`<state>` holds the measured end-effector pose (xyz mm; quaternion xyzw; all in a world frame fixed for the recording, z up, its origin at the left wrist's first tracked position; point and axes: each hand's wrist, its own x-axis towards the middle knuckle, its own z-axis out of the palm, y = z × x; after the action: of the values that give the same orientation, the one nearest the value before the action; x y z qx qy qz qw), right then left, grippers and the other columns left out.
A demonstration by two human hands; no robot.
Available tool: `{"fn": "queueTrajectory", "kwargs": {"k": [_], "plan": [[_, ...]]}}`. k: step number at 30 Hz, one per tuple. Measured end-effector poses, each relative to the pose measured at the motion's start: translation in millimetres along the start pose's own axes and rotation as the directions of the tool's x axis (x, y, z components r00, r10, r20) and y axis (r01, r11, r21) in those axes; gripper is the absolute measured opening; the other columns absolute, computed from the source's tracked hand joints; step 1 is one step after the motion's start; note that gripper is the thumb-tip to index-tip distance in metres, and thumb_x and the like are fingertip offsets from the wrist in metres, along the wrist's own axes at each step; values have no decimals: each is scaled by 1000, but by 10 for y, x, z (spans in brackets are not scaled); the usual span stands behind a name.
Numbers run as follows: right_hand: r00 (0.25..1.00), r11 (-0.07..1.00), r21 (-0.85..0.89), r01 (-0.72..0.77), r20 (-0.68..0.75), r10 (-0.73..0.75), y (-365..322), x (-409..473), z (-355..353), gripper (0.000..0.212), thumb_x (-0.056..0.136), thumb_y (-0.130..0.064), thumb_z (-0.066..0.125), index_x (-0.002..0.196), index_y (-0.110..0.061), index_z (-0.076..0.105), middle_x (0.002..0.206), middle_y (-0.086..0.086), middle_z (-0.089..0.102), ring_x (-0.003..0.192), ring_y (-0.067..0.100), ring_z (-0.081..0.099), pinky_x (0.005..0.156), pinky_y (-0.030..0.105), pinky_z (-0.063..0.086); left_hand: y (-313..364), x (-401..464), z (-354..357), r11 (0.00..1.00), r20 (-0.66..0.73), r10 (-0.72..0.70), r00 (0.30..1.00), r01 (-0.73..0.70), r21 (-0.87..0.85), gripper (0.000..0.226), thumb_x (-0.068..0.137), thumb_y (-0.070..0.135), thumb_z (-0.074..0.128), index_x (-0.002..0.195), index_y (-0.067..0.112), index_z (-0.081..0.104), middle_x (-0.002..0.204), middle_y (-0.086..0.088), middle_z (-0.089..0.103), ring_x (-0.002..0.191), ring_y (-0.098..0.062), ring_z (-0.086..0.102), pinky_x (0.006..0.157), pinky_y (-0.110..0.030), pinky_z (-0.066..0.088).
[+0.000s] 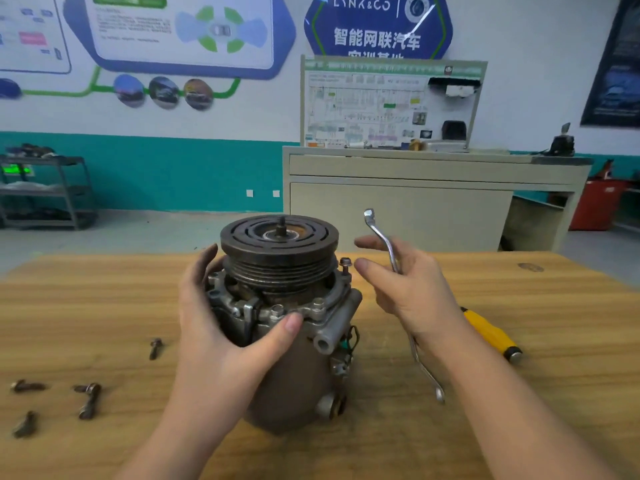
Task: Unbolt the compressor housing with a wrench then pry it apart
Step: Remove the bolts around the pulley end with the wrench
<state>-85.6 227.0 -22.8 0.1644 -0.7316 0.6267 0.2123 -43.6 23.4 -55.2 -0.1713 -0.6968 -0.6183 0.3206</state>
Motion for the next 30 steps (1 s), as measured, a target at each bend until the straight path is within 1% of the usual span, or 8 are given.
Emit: {"fn": "queueTrajectory", "kwargs": {"k": [12,17,20,23,24,25,28,30], "plan": [[999,999,32,30,-28,-29,-161,-29,69,11,78,-8,74,77,-18,70,38,-4,49,38,-2,45,45,3,35,20,-11,35,998,-105,-22,994,28,54,92,43,60,73,126,59,31,140,10,41,130,-8,41,110,-35,32],[973,983,41,177,-159,-168,-561,-273,68,18,64,-38,77,80,-32,72,53,20,55,49,30,49,58,20,43,495,-135,57,926,-261,367,893,-325,191,35,83,51,59,111,32,54,123,-2,54,116,-24,53,98,-28,40],[974,957,184,224,4,-228,-777,-582,180,24,62,-37,83,82,-28,73,38,-12,43,34,-2,36,44,7,33,895,-219,35,994,-9,73,997,-73,-78,20,66,46,74,85,39,73,85,7,74,76,-9,71,63,-14,53],[967,960,218,178,141,-212,-808,-766,279,32,56,-46,86,80,-28,74,43,-13,57,39,-5,48,46,6,38,1025,-298,-105,916,440,-228,869,345,-205,57,69,-16,40,74,27,78,66,-11,72,56,-17,70,48,-19,53],[969,972,189,136,178,-170,-802,-787,280,35,54,-50,86,80,-30,75,44,-11,56,40,-3,47,46,8,38,1137,-287,-196,902,526,-273,805,405,-152,99,3,51,12,71,19,77,61,-18,69,50,-21,67,46,-21,52],[969,984,153,89,214,-121,-777,-793,269,34,54,-49,86,81,-32,74,42,-11,52,39,-1,43,45,8,35,1133,-256,-238,866,520,-306,797,460,-195,29,39,17,81,67,13,77,58,-21,67,46,-22,65,43,-23,52],[961,997,68,-33,275,13,-828,-799,249,15,68,-39,81,77,-30,72,45,-6,49,43,1,41,46,10,33,1123,-109,-363,842,454,-453,767,536,-65,21,44,16,71,62,7,75,54,-22,64,41,-23,62,39,-24,50],[986,996,45,-82,151,75,-830,-779,225,27,76,-49,70,67,-23,69,40,-5,49,37,2,43,42,12,34,811,-22,-610,881,184,-472,862,464,91,7,63,17,74,62,10,75,56,-15,68,44,-22,65,39,-29,52]]}}
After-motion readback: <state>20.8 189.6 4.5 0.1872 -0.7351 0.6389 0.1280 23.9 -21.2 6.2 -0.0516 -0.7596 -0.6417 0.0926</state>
